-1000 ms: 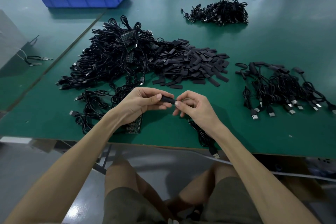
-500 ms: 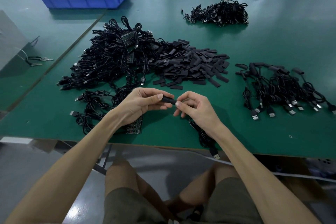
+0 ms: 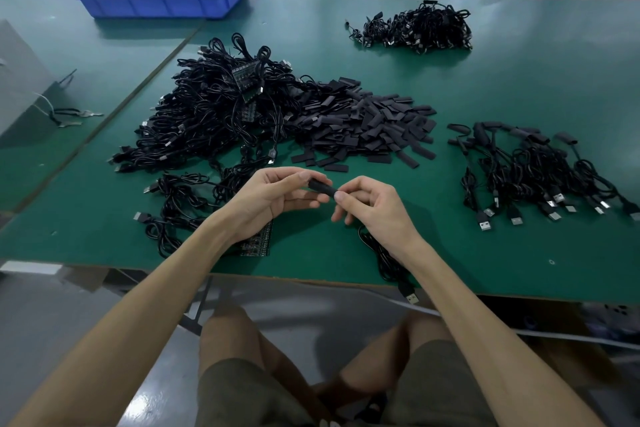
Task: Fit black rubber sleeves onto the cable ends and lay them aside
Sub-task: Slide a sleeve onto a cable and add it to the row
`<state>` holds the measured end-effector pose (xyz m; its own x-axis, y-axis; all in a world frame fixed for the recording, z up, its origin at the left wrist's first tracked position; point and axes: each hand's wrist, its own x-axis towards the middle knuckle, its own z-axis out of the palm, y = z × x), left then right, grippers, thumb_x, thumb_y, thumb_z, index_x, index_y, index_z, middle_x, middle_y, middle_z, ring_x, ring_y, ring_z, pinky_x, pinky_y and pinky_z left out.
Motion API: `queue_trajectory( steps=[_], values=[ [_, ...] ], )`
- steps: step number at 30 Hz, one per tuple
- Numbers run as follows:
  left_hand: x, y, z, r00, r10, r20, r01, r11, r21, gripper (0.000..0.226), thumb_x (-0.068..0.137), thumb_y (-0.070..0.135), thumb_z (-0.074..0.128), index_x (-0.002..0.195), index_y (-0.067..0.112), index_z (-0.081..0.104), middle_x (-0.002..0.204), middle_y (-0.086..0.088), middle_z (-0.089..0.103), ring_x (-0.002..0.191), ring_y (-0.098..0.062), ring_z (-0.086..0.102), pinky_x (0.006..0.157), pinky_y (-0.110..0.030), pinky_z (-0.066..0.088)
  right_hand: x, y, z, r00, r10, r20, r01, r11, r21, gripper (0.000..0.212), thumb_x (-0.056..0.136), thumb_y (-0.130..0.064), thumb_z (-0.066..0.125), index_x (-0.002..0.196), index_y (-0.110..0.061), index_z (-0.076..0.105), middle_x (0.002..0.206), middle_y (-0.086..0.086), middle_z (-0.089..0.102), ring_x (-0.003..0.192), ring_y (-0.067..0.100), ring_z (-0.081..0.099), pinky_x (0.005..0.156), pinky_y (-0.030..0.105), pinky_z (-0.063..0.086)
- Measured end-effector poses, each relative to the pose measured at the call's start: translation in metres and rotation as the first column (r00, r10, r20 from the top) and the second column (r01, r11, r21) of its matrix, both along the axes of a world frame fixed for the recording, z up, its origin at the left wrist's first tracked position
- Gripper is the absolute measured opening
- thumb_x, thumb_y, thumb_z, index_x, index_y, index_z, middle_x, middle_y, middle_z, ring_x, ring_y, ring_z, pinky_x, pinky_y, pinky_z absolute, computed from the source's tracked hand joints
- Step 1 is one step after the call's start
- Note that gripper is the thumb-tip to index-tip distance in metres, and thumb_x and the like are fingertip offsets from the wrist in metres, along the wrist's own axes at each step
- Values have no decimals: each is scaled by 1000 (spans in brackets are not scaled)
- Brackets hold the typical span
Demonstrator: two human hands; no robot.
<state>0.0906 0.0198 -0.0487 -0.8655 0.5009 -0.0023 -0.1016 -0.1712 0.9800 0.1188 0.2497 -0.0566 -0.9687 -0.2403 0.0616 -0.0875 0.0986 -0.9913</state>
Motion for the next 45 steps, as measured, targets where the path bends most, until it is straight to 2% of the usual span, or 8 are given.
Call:
queue_trajectory(
  steps=[6, 22, 26, 31, 35, 38, 42, 45],
  values=[
    [0, 0, -3, 998, 69, 4, -69, 997, -37, 23, 95, 10, 69, 116, 0, 72, 103, -22, 73, 94, -26, 72, 84, -30, 58, 0, 1, 0, 1000, 19, 5, -19, 1000, -8, 13, 96, -17, 74, 96, -5, 69, 77, 10, 77, 64, 12, 63, 67, 23, 54],
    [-5, 0, 5, 961, 265, -72, -270, 960, -68, 24, 90, 12, 73, 111, 1, 74, 82, -15, 69, 72, -21, 67, 77, -28, 57, -2, 0, -4, 1000, -1, 15, 2, 1000, -26, 12, 93, -16, 77, 99, -6, 73, 78, 9, 77, 73, 16, 70, 71, 26, 55],
    [-2, 13, 14, 948, 317, -36, -319, 946, -66, 39, 90, 21, 72, 121, -2, 65, 102, -19, 73, 88, -26, 74, 77, -31, 59, -3, 1, -3, 995, -94, 15, 95, 988, -118, 11, 96, -16, 74, 100, -6, 71, 77, 6, 77, 72, 12, 67, 71, 21, 54],
    [15, 47, 18, 993, 99, -57, -114, 913, -391, 27, 96, 23, 70, 113, 2, 66, 99, -16, 74, 83, -27, 76, 63, -28, 59, -5, 8, -3, 963, -263, 58, 268, 909, -318, 6, 98, -13, 70, 101, -9, 67, 78, -1, 74, 72, 6, 65, 71, 18, 51],
    [22, 81, 18, 969, -72, -238, -121, 702, -702, 32, 96, 45, 66, 105, 14, 71, 74, -3, 75, 47, -14, 61, 48, -25, 49, -6, 11, -4, 947, -305, 103, 322, 875, -361, 9, 96, -17, 72, 102, -12, 66, 80, -1, 74, 72, 6, 61, 73, 23, 49],
    [21, 93, 22, 971, -84, -222, -124, 616, -778, 32, 94, 43, 68, 95, 11, 71, 65, -2, 74, 41, -14, 56, 46, -21, 45, -6, 11, -5, 938, -324, 125, 347, 861, -371, 10, 96, -19, 72, 101, -14, 66, 80, -2, 74, 71, 6, 60, 73, 26, 49],
    [11, 95, 36, 994, -38, -101, -37, 762, -646, 21, 96, 14, 67, 92, -6, 69, 67, -12, 74, 49, -18, 65, 51, -22, 52, -7, 9, -2, 908, -377, 182, 419, 822, -387, 21, 101, -30, 63, 108, -10, 67, 91, 0, 75, 86, 13, 66, 86, 34, 55],
    [-7, 97, 59, 990, 1, -141, -81, 824, -560, 19, 97, 13, 68, 92, -5, 71, 76, -17, 74, 62, -22, 70, 61, -28, 59, -11, 9, -3, 867, -453, 207, 498, 798, -339, 16, 108, -20, 54, 113, -11, 66, 106, 6, 73, 106, 26, 69, 101, 47, 55]
  ],
)
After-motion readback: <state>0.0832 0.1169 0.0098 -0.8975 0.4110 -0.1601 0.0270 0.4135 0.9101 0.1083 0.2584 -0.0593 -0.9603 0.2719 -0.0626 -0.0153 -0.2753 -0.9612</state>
